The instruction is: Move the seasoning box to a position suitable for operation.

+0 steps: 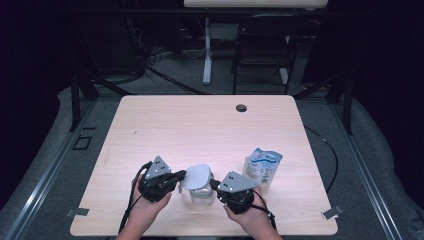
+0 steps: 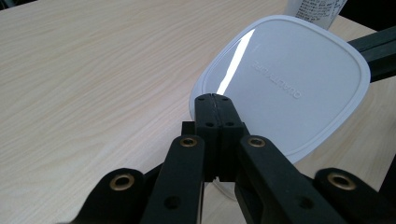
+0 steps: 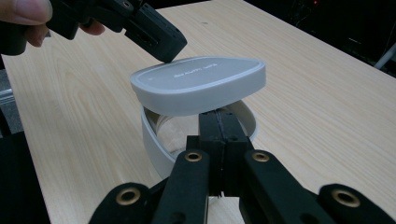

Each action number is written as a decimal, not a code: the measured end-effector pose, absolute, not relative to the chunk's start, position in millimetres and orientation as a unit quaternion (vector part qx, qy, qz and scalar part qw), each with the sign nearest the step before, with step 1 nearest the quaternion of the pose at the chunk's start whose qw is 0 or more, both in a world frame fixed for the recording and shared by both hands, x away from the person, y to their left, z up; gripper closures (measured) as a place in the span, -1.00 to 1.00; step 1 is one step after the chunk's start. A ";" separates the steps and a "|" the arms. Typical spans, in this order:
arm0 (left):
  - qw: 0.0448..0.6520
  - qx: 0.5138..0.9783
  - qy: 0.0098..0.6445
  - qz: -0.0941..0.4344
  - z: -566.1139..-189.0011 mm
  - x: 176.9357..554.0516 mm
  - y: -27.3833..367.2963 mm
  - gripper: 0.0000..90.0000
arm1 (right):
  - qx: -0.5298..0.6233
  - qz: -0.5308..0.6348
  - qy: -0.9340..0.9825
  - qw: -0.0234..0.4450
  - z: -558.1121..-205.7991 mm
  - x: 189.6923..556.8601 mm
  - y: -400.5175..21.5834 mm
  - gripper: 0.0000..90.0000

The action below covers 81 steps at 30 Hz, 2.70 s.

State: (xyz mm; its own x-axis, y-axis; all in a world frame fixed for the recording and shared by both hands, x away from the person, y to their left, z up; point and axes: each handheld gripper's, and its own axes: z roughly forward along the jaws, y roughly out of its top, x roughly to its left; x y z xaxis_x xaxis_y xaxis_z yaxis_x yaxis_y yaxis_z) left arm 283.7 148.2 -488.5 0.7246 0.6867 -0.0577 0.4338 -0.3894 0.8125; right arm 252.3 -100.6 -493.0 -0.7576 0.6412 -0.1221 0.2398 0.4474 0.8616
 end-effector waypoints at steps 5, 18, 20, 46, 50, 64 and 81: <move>0.435 0.820 0.343 0.145 -489.5 283.8 149.6 1.00 | 0.264 0.454 0.821 0.224 -489.1 253.0 -98.4 1.00; 0.434 0.818 0.349 0.145 -492.9 283.4 152.6 1.00 | 0.259 0.457 0.820 0.228 -481.7 254.1 -93.2 1.00; 0.432 0.819 0.348 0.145 -492.8 283.5 153.0 1.00 | 0.259 0.457 0.820 0.228 -481.6 254.2 -92.8 1.00; 0.427 0.821 0.350 0.145 -498.4 279.6 154.7 1.00 | 0.251 0.460 0.819 0.235 -470.2 252.1 -87.2 1.00; 0.425 0.823 0.347 0.147 -498.4 279.5 155.3 1.00 | 0.250 0.461 0.819 0.235 -469.5 251.3 -85.7 1.00; 0.422 0.825 0.346 0.146 -499.1 279.8 154.6 1.00 | 0.242 0.467 0.816 0.241 -460.8 250.5 -80.4 0.99; 0.410 0.833 0.341 0.145 -502.7 279.2 155.4 1.00 | 0.236 0.469 0.816 0.241 -459.9 251.0 -76.3 0.98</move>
State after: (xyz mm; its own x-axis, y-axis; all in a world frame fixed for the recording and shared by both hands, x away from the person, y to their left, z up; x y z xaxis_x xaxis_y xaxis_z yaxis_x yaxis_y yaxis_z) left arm 279.2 155.4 -502.7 0.7246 0.6882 -0.0374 0.4500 -0.4313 0.7820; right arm 251.0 -76.3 -459.9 -0.7720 0.6117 -0.1726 0.1594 0.4492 0.8791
